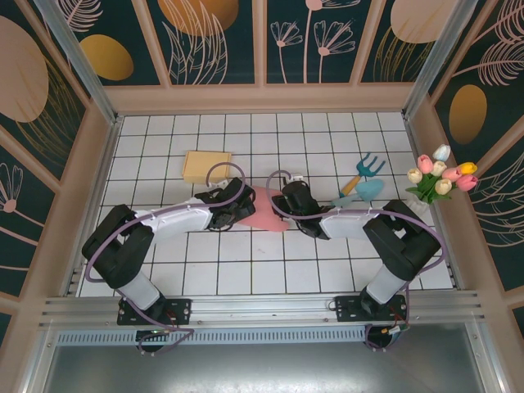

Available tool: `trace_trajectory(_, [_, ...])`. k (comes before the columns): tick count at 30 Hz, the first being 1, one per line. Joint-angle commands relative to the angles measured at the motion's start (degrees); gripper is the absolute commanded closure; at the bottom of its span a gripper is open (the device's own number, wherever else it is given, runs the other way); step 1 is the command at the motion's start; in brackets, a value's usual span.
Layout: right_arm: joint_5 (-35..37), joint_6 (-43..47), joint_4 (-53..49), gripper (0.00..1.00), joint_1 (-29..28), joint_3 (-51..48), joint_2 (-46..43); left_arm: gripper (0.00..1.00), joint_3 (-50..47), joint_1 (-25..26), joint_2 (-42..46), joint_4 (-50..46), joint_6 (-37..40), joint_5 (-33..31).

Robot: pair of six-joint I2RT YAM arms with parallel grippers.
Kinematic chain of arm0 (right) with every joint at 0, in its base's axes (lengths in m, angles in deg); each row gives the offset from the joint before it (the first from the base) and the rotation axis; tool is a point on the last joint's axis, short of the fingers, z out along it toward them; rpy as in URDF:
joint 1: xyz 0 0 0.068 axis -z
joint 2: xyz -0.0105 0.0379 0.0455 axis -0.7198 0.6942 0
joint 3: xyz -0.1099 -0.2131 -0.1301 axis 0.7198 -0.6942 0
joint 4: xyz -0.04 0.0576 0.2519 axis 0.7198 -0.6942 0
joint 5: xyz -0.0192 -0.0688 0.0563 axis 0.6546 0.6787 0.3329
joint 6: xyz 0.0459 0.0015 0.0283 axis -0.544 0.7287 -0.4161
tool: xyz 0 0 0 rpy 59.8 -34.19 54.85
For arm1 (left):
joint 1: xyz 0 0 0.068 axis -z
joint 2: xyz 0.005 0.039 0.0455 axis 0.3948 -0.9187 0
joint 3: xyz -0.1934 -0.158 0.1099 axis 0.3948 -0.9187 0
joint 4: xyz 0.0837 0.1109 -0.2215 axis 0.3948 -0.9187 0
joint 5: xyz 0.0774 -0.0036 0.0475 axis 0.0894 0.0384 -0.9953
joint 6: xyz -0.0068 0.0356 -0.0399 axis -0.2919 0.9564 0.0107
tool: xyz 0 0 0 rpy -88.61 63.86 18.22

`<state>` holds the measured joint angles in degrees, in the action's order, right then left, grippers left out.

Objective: Fold the paper box

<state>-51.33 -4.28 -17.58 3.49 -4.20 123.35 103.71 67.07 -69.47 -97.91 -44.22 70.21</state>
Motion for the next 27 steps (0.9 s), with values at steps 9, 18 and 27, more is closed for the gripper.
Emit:
trace_trajectory(9, [-2.8,0.2,-0.8,0.5,1.4,-2.5,2.3,0.32,1.5,1.8,-0.2,-1.0,-3.7,6.2])
trace_trajectory(18, [-3.5,-0.4,0.3,0.5,1.8,-2.7,3.5,0.32,1.6,2.9,1.0,0.4,-6.0,9.5])
trace_trajectory(27, [-3.8,-0.9,0.6,0.5,1.9,-3.2,3.1,0.32,1.1,3.1,3.0,0.3,-8.3,8.6])
